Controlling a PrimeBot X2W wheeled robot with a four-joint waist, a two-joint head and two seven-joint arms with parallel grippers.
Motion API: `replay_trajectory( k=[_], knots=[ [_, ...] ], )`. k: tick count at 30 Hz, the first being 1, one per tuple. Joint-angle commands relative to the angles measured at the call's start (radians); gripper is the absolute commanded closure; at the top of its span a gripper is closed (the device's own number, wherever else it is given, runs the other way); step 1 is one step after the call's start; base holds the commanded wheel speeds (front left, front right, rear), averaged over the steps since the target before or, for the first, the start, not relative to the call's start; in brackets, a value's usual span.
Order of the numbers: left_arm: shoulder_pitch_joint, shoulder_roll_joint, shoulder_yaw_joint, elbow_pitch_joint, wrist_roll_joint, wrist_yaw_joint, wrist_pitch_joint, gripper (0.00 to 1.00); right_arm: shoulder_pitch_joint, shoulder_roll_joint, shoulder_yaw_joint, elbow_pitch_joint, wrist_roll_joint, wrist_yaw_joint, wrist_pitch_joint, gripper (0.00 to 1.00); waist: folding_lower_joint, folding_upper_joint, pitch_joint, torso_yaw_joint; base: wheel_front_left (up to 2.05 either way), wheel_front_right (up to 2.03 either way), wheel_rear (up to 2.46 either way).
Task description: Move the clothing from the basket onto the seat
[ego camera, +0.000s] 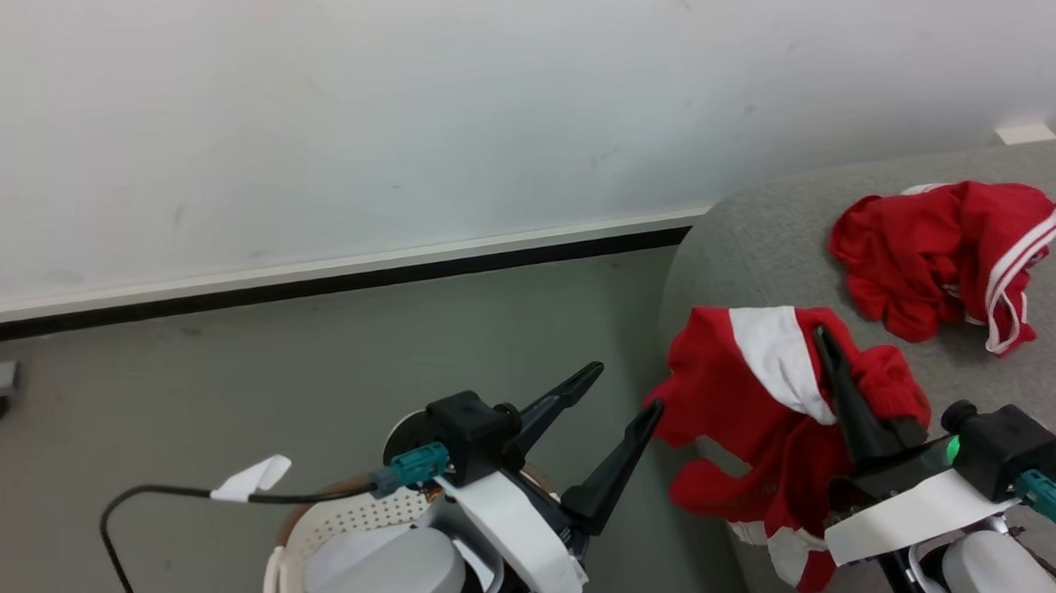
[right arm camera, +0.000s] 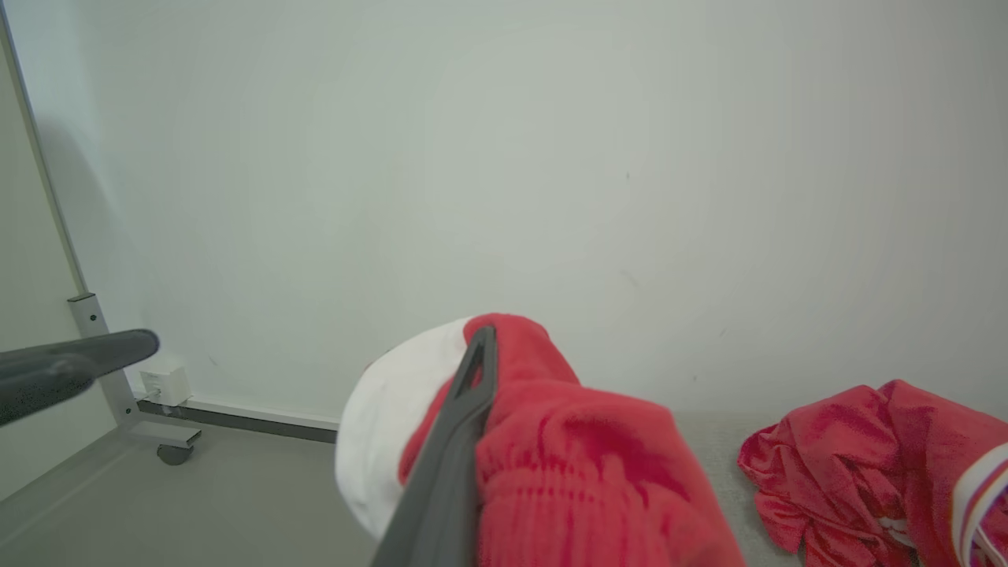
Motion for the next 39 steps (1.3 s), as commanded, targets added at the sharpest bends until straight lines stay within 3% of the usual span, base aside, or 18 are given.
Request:
replay_trajectory(
  k=[1,11,18,31,39],
  knots=[
    [0.002,0.010,0.001,-0.001,0.027,-0.001,-0.003,0.00,0.010,-0.016,-0.028,-0.018,-0.013,-0.002,0.000,1.00,0.0000,-0.0001,0.015,-0.061,0.00,0.00,0.00],
    [0.025,0.015,0.014,0.007,0.085,-0.008,-0.011,0.00,0.046,-0.032,-0.084,-0.072,-0.037,-0.002,0.000,1.00,0.0000,-0.0001,0.020,-0.203,0.00,0.00,0.00],
    [0.042,0.000,0.028,0.010,0.113,-0.017,-0.011,0.00,0.067,-0.037,-0.089,-0.084,-0.033,-0.002,0.000,1.00,0.0000,-0.0001,0.018,-0.247,0.00,0.00,0.00],
    [0.038,-0.002,0.056,0.026,0.161,-0.036,-0.011,0.00,0.005,-0.055,-0.081,-0.086,-0.029,-0.002,0.000,1.00,0.0000,-0.0001,0.074,-0.229,0.00,0.00,0.00],
    [0.001,0.038,0.066,0.004,0.173,-0.037,0.001,0.00,-0.190,-0.173,-0.085,-0.051,-0.017,-0.002,0.000,1.00,0.0000,-0.0001,0.179,-0.182,0.00,0.00,0.00]
  ],
)
